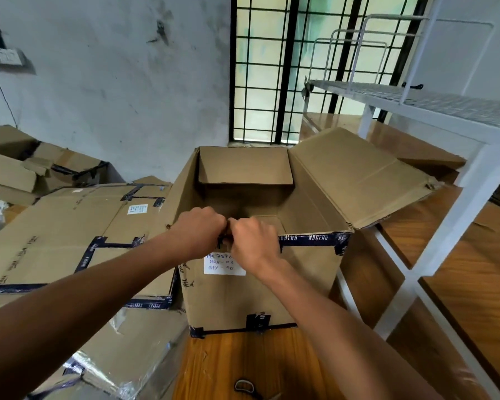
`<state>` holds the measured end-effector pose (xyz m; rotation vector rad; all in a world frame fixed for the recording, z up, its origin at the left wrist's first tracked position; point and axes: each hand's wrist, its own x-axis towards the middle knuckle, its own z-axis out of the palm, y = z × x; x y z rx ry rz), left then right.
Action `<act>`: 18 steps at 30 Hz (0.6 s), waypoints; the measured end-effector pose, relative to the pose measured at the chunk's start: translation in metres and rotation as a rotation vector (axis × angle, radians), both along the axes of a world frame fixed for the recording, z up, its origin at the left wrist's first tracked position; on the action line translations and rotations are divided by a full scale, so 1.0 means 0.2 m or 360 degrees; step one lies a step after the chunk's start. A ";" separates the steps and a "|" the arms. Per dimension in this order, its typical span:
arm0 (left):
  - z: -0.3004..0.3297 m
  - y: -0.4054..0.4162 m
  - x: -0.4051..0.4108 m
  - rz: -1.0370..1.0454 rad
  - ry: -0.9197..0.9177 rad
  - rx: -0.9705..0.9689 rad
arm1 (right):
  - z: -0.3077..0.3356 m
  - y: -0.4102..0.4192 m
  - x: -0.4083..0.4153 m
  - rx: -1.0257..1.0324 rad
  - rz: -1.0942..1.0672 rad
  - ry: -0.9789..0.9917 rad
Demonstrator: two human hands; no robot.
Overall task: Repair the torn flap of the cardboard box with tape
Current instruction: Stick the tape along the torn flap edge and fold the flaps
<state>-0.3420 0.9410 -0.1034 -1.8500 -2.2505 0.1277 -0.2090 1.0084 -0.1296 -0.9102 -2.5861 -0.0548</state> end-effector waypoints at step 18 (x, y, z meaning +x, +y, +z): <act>-0.06 -0.16 -0.03 -0.0044 -0.0059 0.0226 | 0.03 -0.06 0.00 -0.0063 0.0039 0.0016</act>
